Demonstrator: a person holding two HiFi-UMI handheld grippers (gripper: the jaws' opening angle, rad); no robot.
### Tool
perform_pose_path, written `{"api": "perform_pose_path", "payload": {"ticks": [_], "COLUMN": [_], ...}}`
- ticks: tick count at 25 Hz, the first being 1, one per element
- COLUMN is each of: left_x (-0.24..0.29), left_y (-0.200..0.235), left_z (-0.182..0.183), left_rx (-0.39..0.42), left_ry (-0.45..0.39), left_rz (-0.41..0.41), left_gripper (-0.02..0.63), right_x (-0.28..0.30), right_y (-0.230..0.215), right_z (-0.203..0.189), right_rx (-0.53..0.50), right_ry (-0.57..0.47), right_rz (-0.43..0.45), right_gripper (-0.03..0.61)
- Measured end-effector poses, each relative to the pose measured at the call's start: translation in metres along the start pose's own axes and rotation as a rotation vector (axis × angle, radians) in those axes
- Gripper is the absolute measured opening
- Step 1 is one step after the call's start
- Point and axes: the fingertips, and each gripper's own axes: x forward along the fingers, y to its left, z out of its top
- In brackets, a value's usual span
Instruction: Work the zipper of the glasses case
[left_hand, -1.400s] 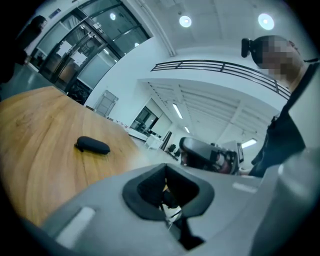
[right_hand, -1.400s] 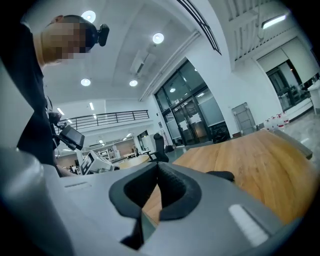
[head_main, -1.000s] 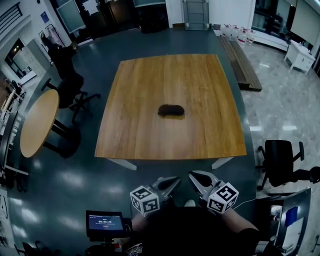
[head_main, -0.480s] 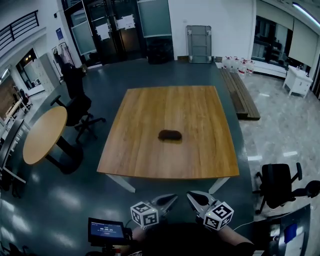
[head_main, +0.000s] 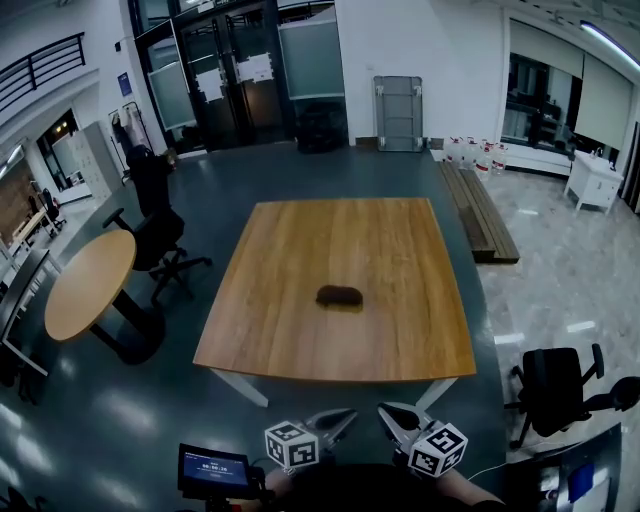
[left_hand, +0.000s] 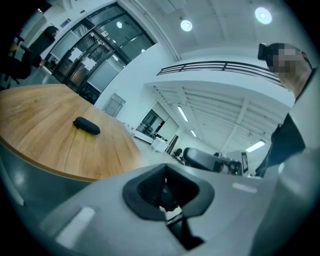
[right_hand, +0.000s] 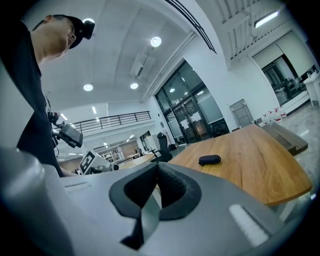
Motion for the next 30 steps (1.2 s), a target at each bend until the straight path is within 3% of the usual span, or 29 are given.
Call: {"api": "perform_pose_path", "payload": {"ticks": [9, 30], "left_x": [-0.006, -0.013], "left_y": [0.007, 0.0], "left_z": [0.013, 0.001], "left_rx": [0.001, -0.001], "left_ry": [-0.029, -0.022], "left_rz": [0.012, -0.001], "left_gripper": [0.0, 0.0], "right_x": [0.005, 0.004], "right_y": [0.005, 0.016], "right_z": [0.0, -0.006], "right_rx": [-0.003, -0.006], "right_ry": [-0.006, -0.013], "right_rz": [0.014, 0.019], "right_gripper": [0.005, 0.005]}}
